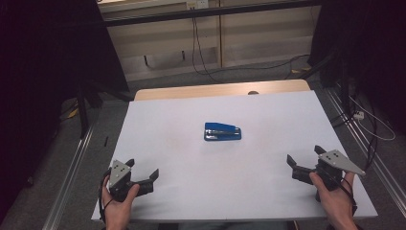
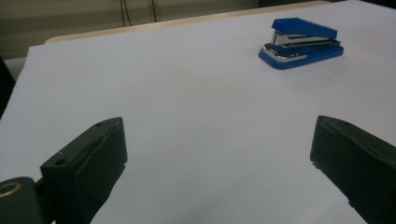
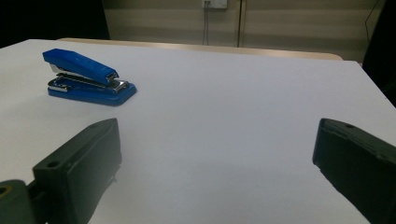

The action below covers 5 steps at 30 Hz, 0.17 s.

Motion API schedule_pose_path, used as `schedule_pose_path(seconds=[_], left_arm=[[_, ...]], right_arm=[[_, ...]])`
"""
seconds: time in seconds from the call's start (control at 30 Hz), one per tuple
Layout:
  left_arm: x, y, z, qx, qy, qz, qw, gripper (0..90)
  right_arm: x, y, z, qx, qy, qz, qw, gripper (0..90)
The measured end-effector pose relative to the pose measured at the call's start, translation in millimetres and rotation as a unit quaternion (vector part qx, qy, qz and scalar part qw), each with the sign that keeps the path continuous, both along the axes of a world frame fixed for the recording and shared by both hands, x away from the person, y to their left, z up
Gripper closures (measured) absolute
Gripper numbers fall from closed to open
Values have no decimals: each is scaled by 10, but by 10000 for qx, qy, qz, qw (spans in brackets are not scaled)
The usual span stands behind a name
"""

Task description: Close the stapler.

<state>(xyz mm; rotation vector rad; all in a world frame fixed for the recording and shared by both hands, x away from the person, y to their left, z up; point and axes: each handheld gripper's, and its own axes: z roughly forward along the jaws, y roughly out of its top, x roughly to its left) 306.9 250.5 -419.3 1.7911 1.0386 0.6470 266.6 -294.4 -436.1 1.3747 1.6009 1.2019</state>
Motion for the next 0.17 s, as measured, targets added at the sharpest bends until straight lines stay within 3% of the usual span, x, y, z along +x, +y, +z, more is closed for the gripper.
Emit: schedule_pose_path(seconds=[0.17], left_arm=[[28,-26,9,-17,3,-92,10000,39]], right_arm=[[-5,-16,0,88,-12,-8,10000,9]])
